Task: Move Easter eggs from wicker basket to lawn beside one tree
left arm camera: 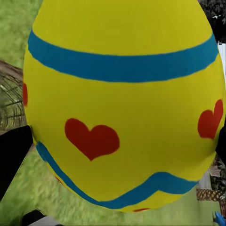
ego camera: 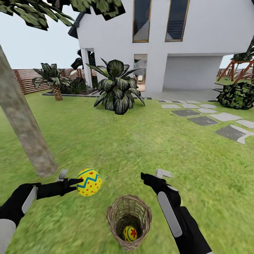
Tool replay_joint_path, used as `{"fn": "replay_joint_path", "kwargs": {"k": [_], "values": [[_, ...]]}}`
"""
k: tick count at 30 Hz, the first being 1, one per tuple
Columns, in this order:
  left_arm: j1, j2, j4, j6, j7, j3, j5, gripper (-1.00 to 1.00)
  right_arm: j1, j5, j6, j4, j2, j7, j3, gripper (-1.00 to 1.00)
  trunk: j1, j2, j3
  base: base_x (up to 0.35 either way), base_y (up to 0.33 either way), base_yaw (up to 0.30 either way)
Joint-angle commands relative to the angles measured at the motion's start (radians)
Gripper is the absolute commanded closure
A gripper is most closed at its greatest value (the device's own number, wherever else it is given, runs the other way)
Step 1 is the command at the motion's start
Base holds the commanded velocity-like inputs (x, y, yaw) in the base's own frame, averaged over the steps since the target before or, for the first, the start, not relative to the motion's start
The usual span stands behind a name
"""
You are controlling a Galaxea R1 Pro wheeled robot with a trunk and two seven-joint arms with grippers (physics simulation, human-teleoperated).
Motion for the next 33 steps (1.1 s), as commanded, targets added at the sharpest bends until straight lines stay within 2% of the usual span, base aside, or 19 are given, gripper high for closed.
{"fn": "replay_joint_path", "kwargs": {"k": [1,33], "values": [[-0.001,0.0,0.0,0.005,-0.002,0.001,0.002,1.0,-0.001,-0.01,0.002,-0.001,0.0,-0.01,0.002,-1.0,0.0,-0.002,-0.001,-0.187,0.263,0.253],[-0.001,0.0,0.006,0.005,-0.001,0.004,0.001,1.0,-0.001,-0.007,0.008,-0.001,0.004,-0.012,0.006,-1.0,0.0,-0.002,0.019,-0.179,0.27,0.27]]}}
